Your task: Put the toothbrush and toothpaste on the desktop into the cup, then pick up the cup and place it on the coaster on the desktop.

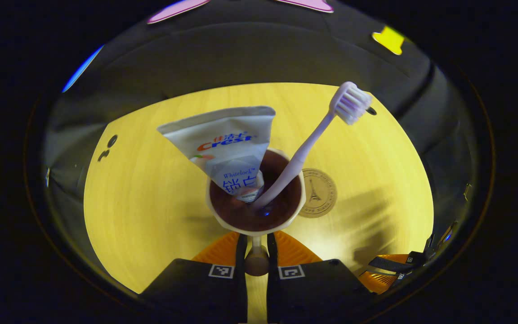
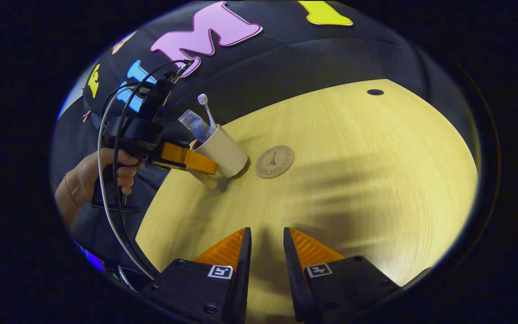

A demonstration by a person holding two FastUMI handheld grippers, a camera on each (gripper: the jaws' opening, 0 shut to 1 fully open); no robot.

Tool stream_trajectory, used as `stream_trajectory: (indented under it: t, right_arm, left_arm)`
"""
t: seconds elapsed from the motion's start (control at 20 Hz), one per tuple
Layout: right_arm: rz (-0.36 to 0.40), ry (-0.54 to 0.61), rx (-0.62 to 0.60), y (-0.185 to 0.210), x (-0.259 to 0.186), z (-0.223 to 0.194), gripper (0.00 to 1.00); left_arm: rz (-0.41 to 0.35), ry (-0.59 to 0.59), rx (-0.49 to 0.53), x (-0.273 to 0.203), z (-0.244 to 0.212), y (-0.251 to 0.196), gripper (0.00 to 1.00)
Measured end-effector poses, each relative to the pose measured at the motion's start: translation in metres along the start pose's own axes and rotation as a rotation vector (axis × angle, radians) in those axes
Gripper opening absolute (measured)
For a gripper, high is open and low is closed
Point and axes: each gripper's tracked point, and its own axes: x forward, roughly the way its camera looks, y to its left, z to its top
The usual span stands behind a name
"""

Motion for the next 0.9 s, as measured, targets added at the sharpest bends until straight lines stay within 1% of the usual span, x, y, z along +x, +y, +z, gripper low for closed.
stream_trajectory:
  t: [0.05,0.1,0.15,0.2,0.25,0.3,0.35,0.4,0.45,0.5,0.65,0.7,0.75,0.9]
  right_arm:
    - [-0.011,-0.011,0.011,-0.005,-0.002,0.004,0.43]
    - [-0.023,-0.02,0.019,-0.01,-0.003,0.006,0.44]
    - [-0.034,-0.029,0.028,-0.015,-0.006,0.009,0.27]
    - [-0.043,-0.038,0.038,-0.019,-0.008,0.012,0.44]
    - [-0.052,-0.044,0.046,-0.023,-0.008,0.014,0.27]
    - [-0.061,-0.049,0.052,-0.027,-0.009,0.015,0.44]
    - [-0.069,-0.051,0.056,-0.031,-0.011,0.015,0.27]
    - [-0.074,-0.053,0.062,-0.033,-0.012,0.015,0.27]
    - [-0.081,-0.054,0.068,-0.035,-0.01,0.017,0.44]
    - [-0.084,-0.054,0.076,-0.037,-0.01,0.017,0.27]
    - [-0.084,-0.052,0.088,-0.036,-0.007,0.016,0.27]
    - [-0.082,-0.051,0.089,-0.035,-0.006,0.017,0.44]
    - [-0.08,-0.048,0.089,-0.034,-0.005,0.015,0.27]
    - [-0.075,-0.038,0.082,-0.031,-0.002,0.013,0.27]
  left_arm:
    - [-0.012,0.001,0.02,0.001,0.0,-0.003,0.21]
    - [-0.023,0.002,0.04,0.002,0.001,-0.004,0.21]
    - [-0.031,0.004,0.062,0.004,0.001,-0.004,0.21]
    - [-0.037,0.009,0.081,0.006,0.001,-0.004,0.21]
    - [-0.041,0.013,0.096,0.008,0.001,-0.004,0.21]
    - [-0.047,0.018,0.105,0.01,0.001,-0.004,0.21]
    - [-0.052,0.022,0.11,0.01,0.001,-0.005,0.21]
    - [-0.049,0.026,0.117,0.009,0.001,-0.004,0.21]
    - [-0.047,0.021,0.133,0.009,0.004,-0.002,0.21]
    - [-0.047,0.021,0.138,0.01,0.006,-0.002,0.21]
    - [-0.05,0.027,0.127,0.009,0.002,-0.005,0.21]
    - [-0.048,0.029,0.125,0.008,0.001,-0.004,0.21]
    - [-0.047,0.031,0.124,0.008,0.001,-0.005,0.21]
    - [-0.046,0.029,0.116,0.008,0.002,-0.006,0.21]
